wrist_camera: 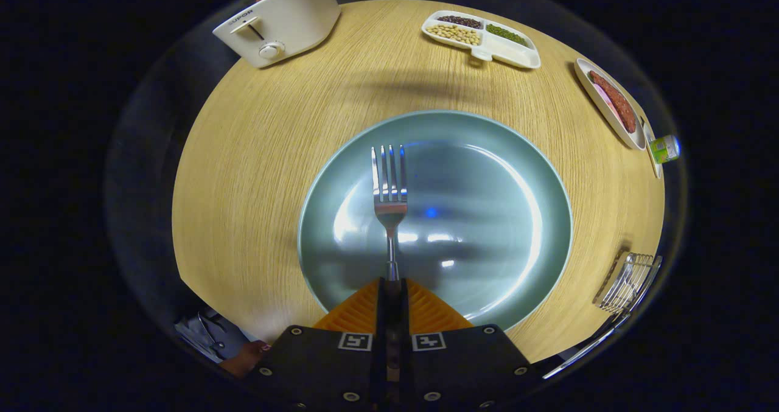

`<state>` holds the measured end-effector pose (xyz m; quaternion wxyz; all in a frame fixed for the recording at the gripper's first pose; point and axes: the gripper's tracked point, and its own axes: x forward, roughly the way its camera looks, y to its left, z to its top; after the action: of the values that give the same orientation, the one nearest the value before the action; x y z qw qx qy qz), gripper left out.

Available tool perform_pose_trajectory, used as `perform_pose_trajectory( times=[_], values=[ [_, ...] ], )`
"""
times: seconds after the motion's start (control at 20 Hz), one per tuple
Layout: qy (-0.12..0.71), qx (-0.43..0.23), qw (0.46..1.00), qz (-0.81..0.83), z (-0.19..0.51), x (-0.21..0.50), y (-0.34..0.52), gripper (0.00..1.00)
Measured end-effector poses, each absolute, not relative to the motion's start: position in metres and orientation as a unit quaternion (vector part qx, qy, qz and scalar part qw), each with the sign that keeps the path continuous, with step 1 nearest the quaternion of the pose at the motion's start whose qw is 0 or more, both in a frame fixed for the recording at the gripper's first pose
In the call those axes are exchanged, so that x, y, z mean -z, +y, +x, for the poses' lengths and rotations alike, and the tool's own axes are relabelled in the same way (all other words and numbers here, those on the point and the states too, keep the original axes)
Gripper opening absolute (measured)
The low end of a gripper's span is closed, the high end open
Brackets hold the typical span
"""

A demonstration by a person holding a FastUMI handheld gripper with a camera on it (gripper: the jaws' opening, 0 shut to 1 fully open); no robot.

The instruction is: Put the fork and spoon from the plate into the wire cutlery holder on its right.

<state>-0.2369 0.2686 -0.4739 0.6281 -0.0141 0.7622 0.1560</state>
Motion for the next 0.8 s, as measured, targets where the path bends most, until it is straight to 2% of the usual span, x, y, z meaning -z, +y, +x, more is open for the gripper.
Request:
perform_pose_trajectory(
  times=[0.2, 0.45, 0.8],
  values=[
    [0.743, -0.157, 0.651, 0.003, -0.226, 0.469, 0.259, 0.04],
    [0.713, -0.148, 0.683, 0.047, -0.205, 0.445, 0.243, 0.04],
    [0.685, -0.111, 0.716, 0.072, -0.199, 0.409, 0.17, 0.04]
  ],
)
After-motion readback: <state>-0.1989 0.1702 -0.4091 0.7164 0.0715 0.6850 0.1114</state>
